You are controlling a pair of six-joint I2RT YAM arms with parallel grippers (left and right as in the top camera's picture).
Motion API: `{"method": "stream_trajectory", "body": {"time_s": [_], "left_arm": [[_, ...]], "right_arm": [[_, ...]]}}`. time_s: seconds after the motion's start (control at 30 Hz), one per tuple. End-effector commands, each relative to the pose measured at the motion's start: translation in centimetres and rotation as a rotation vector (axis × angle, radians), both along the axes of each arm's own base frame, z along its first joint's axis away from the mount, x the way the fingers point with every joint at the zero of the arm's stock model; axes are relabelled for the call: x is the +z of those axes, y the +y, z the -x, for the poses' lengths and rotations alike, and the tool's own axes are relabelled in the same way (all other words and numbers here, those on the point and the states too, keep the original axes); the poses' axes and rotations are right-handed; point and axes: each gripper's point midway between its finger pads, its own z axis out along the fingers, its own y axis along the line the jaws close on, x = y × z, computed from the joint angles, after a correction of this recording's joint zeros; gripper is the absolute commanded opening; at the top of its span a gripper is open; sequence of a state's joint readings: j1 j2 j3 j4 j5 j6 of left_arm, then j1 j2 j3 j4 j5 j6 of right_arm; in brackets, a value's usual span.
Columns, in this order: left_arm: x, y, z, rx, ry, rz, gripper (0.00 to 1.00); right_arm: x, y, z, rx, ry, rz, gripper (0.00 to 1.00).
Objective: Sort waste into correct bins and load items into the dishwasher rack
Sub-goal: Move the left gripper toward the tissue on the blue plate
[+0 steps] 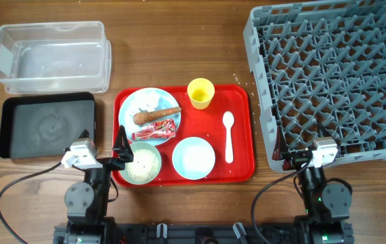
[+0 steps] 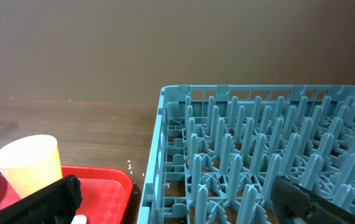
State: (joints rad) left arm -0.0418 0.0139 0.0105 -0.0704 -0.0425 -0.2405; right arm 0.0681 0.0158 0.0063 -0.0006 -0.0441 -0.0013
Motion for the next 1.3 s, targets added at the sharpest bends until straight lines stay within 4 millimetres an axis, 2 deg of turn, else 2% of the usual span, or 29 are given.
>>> {"method": "stream_trajectory", "body": {"time_s": [0.0, 0.4, 0.63, 0.73, 0.87, 1.03, 1.13, 1.27], "left_arm": [[-0.1, 0.0, 0.0, -0.003, 0.001, -0.020, 1.00], [-0.1, 0.1, 0.0, 0.002, -0.001, -0.020, 1.00], [-0.2, 0.0, 0.0, -0.003, 0.002, -0.019, 1.00], [-0.3, 0.0, 0.0, -0.003, 0.012, -0.009, 1.00], [1.0, 0.0, -0.1, 0.001, 0.029, 0.029, 1.00], [2.3, 0.0, -0.6, 0.002, 0.175, 0.024, 1.00], [3.8, -0.2, -1.5, -0.003, 0.279, 0.021, 1.00], [5.9, -1.2, -2.8, -0.056, 0.470, 0.032, 1.00]], "right_arm": [[0.0, -0.1, 0.0, -0.005, -0.002, -0.011, 1.00], [0.4, -0.6, -0.1, -0.034, -0.018, 0.023, 1.00], [0.3, -0.4, 0.0, -0.019, -0.002, -0.112, 1.00], [0.4, 0.2, 0.2, 0.014, 0.020, -0.116, 1.00], [2.9, 0.2, 0.7, 0.014, 0.019, -0.116, 1.00], [5.6, 0.4, 0.7, 0.023, 0.092, -0.110, 1.00], [6.7, 0.7, 0.0, 0.030, 0.187, -0.099, 1.00], [6.8, 1.8, -1.6, 0.078, 0.382, -0.099, 1.00]]}}
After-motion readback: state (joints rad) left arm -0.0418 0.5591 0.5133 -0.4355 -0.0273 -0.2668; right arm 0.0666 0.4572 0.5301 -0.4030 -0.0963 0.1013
